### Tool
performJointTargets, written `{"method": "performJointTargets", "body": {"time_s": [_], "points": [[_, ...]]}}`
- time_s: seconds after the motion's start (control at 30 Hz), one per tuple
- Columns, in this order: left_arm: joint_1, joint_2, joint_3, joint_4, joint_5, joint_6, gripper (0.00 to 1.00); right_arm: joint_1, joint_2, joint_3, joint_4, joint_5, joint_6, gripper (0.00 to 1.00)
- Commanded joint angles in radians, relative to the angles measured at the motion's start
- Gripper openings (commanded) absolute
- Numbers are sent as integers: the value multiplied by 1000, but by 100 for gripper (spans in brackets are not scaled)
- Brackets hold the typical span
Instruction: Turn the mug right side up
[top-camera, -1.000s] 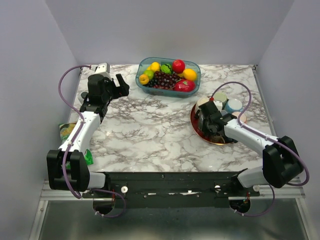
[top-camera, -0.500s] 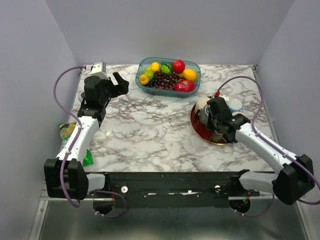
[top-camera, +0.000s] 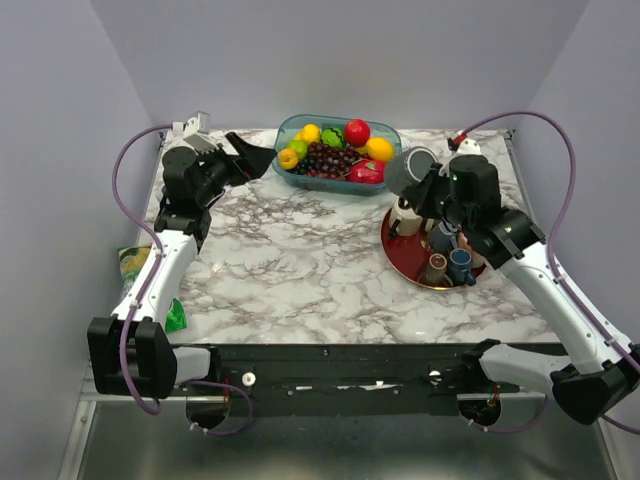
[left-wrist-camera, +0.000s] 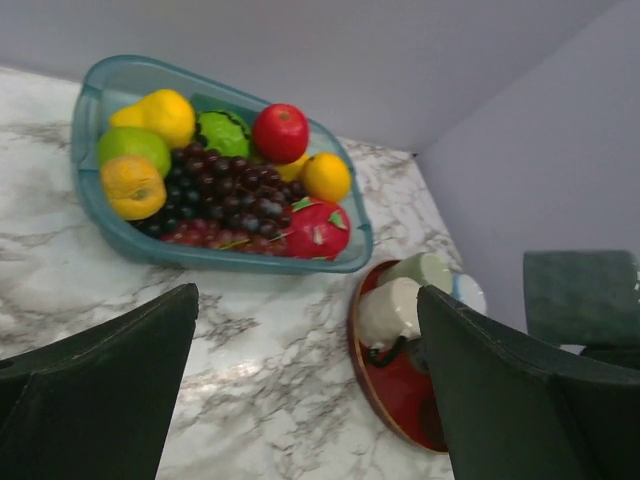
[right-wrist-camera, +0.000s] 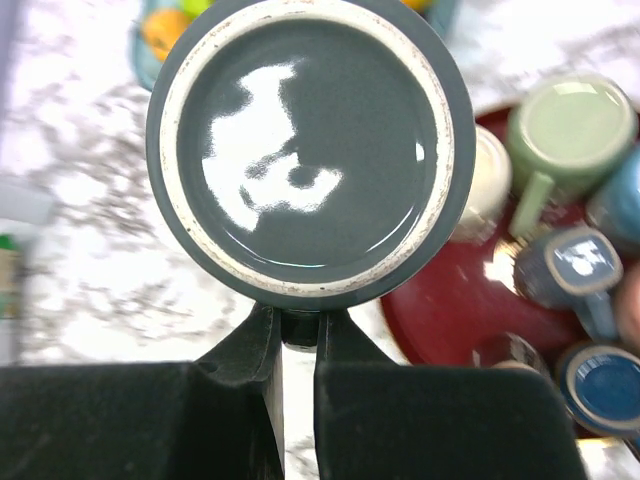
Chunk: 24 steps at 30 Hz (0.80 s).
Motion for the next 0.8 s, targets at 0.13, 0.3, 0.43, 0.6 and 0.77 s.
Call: {"method": "performJointTargets", "body": {"time_s": [0.13,0.3,0.43,0.6,0.77], "points": [[-167,29,-56,468,236,-338,99,-4,51,214,236,-332,29,1],[-295,116,-5,677,231,-514,99,-4,107,297,333,-460,88,1],[-335,179,51,808,229,-649,99,-4,146,340,382,-544,131,1],[-367,224,71,910,176,-775,99,-4,166,337,468,-593,193,1],[-401,250,111,907,171,-805,93,-4,182,346,505,-625,218,1]]}}
